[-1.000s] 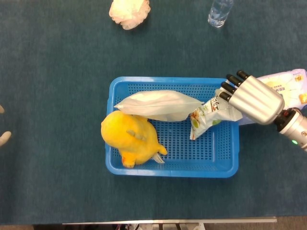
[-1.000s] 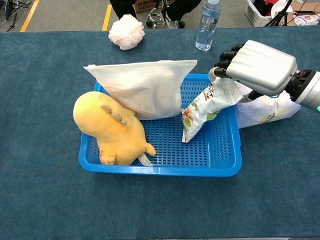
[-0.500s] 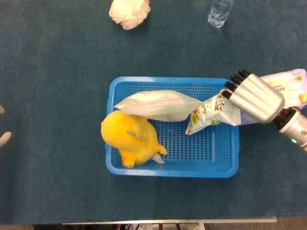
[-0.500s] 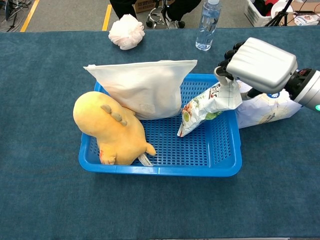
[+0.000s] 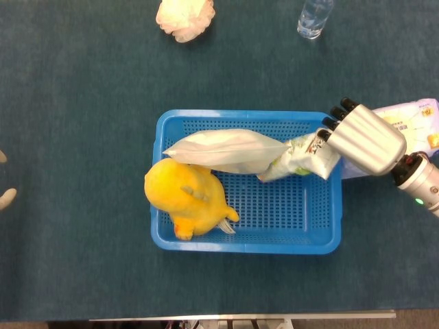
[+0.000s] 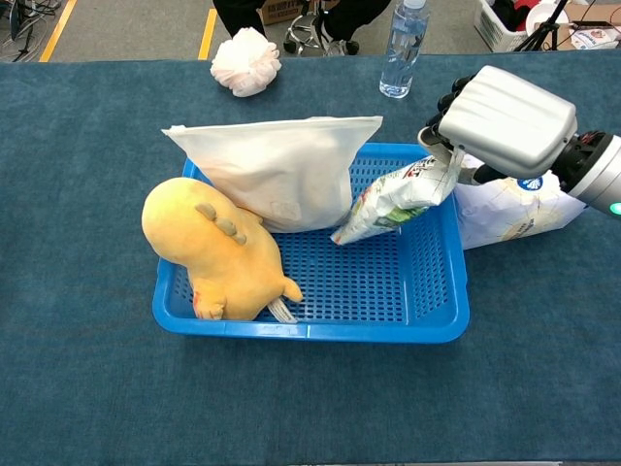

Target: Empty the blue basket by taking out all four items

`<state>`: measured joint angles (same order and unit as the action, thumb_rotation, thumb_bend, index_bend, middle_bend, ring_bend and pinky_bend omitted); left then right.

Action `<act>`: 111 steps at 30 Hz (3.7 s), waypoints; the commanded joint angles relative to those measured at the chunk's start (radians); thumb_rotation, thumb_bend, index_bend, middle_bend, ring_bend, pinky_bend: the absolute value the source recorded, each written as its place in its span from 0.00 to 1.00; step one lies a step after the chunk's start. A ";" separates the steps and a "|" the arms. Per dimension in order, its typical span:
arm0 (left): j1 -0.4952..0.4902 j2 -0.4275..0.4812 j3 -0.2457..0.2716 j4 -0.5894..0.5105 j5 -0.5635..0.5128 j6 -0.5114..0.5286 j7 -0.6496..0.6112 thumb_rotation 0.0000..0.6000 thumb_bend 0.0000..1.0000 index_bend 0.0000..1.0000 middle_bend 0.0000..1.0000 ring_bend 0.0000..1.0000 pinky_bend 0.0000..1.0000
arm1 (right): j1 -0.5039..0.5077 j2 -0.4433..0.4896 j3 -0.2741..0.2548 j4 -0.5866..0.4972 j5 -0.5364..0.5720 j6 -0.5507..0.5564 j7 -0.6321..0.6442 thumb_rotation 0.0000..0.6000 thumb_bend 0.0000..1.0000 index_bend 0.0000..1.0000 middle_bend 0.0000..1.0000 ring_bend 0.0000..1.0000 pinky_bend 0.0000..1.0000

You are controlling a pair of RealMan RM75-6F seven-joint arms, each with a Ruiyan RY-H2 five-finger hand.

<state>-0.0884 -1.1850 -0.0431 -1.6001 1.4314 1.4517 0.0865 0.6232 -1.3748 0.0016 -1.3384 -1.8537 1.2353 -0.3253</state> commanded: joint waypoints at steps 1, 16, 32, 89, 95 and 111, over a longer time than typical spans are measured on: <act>0.000 0.000 0.000 -0.001 0.000 0.000 0.000 1.00 0.10 0.44 0.42 0.29 0.48 | -0.001 -0.005 -0.002 0.008 -0.003 0.008 0.007 1.00 0.36 0.74 0.77 0.64 0.58; 0.001 -0.005 -0.001 0.004 -0.005 -0.003 0.000 1.00 0.10 0.44 0.42 0.29 0.48 | -0.017 -0.010 0.012 0.005 -0.017 0.111 0.062 1.00 0.53 0.81 0.82 0.68 0.61; -0.005 -0.006 -0.004 -0.011 -0.003 -0.005 0.024 1.00 0.10 0.44 0.42 0.29 0.48 | -0.141 0.210 0.038 -0.290 -0.030 0.300 -0.059 1.00 0.54 0.82 0.84 0.70 0.62; -0.058 -0.008 -0.029 -0.074 0.048 -0.004 0.013 1.00 0.10 0.41 0.39 0.29 0.48 | -0.377 0.714 -0.027 -0.806 0.308 0.077 0.021 1.00 0.00 0.04 0.16 0.20 0.49; -0.094 0.034 -0.049 -0.167 0.101 -0.009 -0.022 1.00 0.10 0.36 0.31 0.26 0.47 | -0.390 0.584 0.033 -0.691 0.292 0.175 -0.019 1.00 0.00 0.04 0.18 0.20 0.49; -0.252 0.084 -0.116 -0.313 0.078 -0.183 -0.079 1.00 0.10 0.24 0.15 0.12 0.35 | -0.388 0.540 0.078 -0.601 0.373 0.158 0.007 1.00 0.00 0.04 0.18 0.20 0.48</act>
<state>-0.3271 -1.1118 -0.1519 -1.8963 1.5167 1.2832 0.0194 0.2358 -0.8350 0.0793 -1.9400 -1.4816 1.3938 -0.3184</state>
